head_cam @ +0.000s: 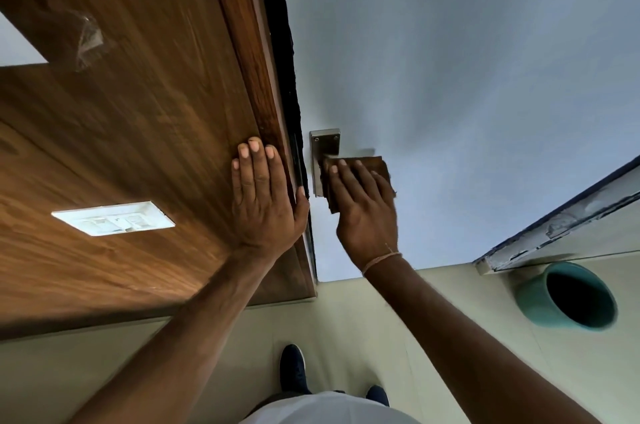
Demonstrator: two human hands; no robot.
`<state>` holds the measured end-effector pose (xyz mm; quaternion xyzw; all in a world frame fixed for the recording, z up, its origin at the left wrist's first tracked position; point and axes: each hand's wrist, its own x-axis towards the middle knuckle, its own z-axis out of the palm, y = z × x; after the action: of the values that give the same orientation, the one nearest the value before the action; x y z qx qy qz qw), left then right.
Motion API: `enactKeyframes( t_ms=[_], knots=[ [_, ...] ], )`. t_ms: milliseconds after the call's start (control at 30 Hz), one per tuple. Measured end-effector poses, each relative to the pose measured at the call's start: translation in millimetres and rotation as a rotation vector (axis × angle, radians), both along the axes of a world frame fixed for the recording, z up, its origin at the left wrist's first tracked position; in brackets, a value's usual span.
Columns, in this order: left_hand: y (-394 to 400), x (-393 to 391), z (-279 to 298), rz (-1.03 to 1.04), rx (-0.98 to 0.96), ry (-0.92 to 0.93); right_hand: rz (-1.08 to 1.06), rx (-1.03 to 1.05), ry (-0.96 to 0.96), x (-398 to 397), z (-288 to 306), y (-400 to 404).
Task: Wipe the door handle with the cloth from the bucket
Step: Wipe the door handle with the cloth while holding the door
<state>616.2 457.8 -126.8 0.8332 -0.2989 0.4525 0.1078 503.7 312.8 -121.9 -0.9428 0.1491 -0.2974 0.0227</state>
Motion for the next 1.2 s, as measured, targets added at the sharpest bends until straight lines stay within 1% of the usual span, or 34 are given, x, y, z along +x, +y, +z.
enactKeyframes(
  t_ms=[100, 133, 233, 267, 367, 400, 467, 533, 633, 800, 1067, 1200],
  knots=[
    [3.3, 2.7, 2.1, -0.005, 0.009, 0.004, -0.125, 0.074, -0.021, -2.2, 2.9, -12.0],
    [3.3, 2.3, 2.4, -0.005, 0.013, 0.007, -0.124, 0.072, -0.009, -1.0, 4.3, -8.6],
    [2.5, 0.1, 2.2, -0.011, 0.017, 0.016, 0.062, -0.015, 0.035, -1.2, 1.2, 0.5],
    [2.8, -0.3, 2.3, -0.016, 0.015, 0.017, 0.09, -0.017, 0.024, -3.5, 1.3, -4.5],
    [4.9, 0.8, 2.8, -0.022, 0.006, 0.003, 0.018, 0.047, -0.087, -14.4, 7.4, -25.8],
    [5.2, 1.2, 3.2, -0.024, 0.003, -0.003, 0.016, 0.038, -0.131, -17.4, 11.3, -28.8],
    [4.6, 1.8, 3.2, -0.031, -0.004, -0.009, 0.122, -0.088, -0.146, -16.9, 16.3, -28.6],
    [3.8, 1.1, 3.5, -0.039, -0.027, -0.007, 0.28, -0.261, -0.078, -9.7, 11.9, -30.4],
    [2.8, -0.2, 4.6, -0.05, -0.038, -0.001, 0.367, -0.41, -0.037, 3.4, -2.1, -42.8],
    [2.4, -1.0, 5.6, -0.013, -0.045, -0.007, 0.487, -0.555, -0.087, 8.6, -9.9, -63.9],
    [6.4, -7.1, 11.0, 0.006, 0.002, 0.026, 0.643, -0.703, -0.037, 13.6, -0.6, -97.0],
    [11.7, -9.5, 14.3, -0.013, 0.04, 0.054, 0.67, -0.798, 0.006, 9.3, 0.6, -116.9]
  ],
)
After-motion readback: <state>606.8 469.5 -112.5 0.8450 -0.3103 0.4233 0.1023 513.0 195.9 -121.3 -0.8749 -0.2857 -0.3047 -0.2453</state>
